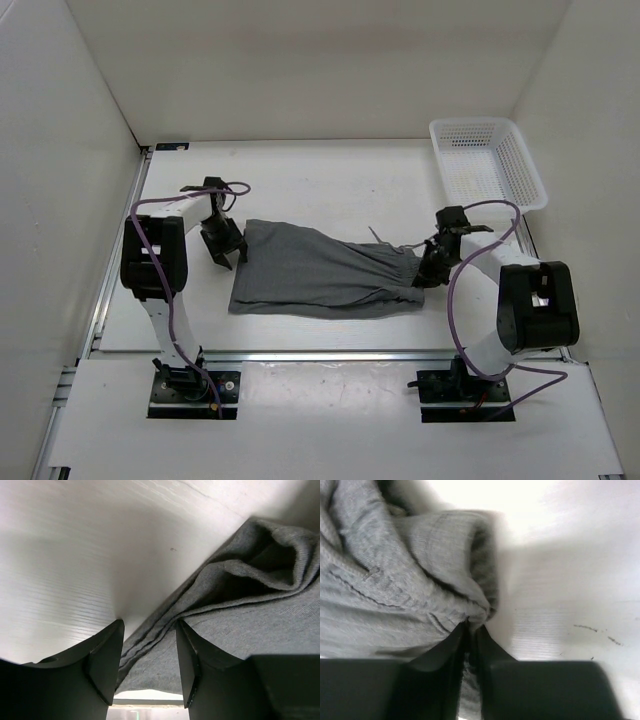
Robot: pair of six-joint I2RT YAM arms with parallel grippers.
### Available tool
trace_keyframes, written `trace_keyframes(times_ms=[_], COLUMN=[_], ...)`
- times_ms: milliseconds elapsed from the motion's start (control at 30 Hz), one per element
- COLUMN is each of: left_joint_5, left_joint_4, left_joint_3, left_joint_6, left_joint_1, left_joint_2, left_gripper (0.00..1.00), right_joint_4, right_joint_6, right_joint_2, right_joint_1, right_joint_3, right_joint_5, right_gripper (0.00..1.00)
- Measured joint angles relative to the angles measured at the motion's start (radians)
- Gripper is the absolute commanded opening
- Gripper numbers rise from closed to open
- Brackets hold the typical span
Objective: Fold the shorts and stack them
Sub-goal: Fold the shorts
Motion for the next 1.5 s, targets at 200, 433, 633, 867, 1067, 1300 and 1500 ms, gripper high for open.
trace_keyframes(times_ms=[200,433,633,867,1067,1300,1500], left_joint_5=[0.037,0.065,0.069,0.074,0.057,0.079,0.090], left_joint_4=[0.015,0.034,0.040,0.041,0.045,0.042,0.040], left_joint_3=[-0.026,-0.089,-0.112,-0.158,-0.172,-0.167,-0.162], left_joint_6=[-0.004,-0.008,-0.009,-0.013,-0.019,-0.024,-0.024], left_joint_1=[-0.021,-0.052,-0.051,0.024,0.098,0.099,0.100], left_joint_2=[-0.013,-0.063,-0.129,-0.208,-0.159,-0.101,-0.094], left_gripper=[0.57,0.59,0.59,0.40,0.10,0.10,0.10], right_joint_4=[-0.037,-0.115,-0.208,-0.285,-0.343,-0.404,-0.428], right_joint_6=[-0.014,-0.024,-0.023,-0.023,-0.035,-0.088,-0.114], right_joint_2=[-0.002,-0.011,-0.010,0.105,0.300,0.498,0.649], right_joint_1=[0.016,0.113,0.294,0.531,0.717,0.876,0.974], right_joint_3=[0.087,0.295,0.500,0.782,0.985,1.225,1.461], right_joint_5=[0.055,0.167,0.272,0.393,0.494,0.550,0.517], right_gripper=[0.00,0.00,0.00,0.00,0.00,0.00,0.00])
